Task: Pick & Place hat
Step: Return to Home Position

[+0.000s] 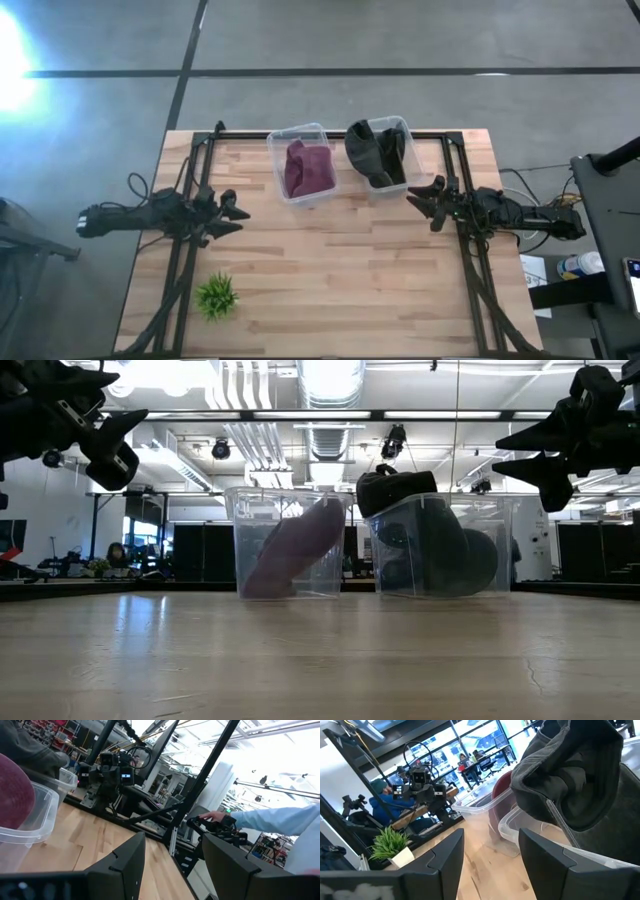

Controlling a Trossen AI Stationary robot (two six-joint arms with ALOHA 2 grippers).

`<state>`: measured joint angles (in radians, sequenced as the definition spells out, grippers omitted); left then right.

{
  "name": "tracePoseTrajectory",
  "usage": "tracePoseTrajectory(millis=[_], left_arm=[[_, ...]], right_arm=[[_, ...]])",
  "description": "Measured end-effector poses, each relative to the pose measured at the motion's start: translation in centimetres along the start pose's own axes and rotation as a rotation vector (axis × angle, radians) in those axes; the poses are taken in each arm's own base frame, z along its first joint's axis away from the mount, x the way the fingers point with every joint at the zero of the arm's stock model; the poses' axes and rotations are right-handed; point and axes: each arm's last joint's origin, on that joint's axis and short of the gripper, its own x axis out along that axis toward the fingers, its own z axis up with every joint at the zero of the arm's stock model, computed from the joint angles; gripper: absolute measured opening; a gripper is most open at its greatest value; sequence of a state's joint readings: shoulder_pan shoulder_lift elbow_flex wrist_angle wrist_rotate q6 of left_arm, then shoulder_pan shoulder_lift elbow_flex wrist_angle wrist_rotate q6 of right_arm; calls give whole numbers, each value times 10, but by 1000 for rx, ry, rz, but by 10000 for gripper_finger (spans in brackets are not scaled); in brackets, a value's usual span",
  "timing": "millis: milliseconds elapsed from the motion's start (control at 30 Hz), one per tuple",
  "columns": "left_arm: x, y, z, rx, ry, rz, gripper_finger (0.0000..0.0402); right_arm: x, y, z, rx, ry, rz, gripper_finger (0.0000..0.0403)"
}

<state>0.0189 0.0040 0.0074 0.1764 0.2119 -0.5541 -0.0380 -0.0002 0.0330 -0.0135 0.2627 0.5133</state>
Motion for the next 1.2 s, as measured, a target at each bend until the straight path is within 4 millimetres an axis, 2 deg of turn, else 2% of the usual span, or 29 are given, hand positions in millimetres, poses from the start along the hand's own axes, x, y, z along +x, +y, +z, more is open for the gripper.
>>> tracePoseTrajectory(millis=[400,633,933,1033,1200], left_arm=[[0,0,0,0,0,1,193],[0,0,0,1,0,1,193],[0,0,0,1,-1,1,193],[0,0,0,0,0,1,193],[0,0,0,0,1,1,193]], right_arm=[[0,0,0,-3,0,0,184],[0,1,-2,-250,15,59,184],[-1,8,-7,-521,49,348,183],[-1,10,-10,-576,71,418,185],[-1,10,-10,-607,64,418,182]])
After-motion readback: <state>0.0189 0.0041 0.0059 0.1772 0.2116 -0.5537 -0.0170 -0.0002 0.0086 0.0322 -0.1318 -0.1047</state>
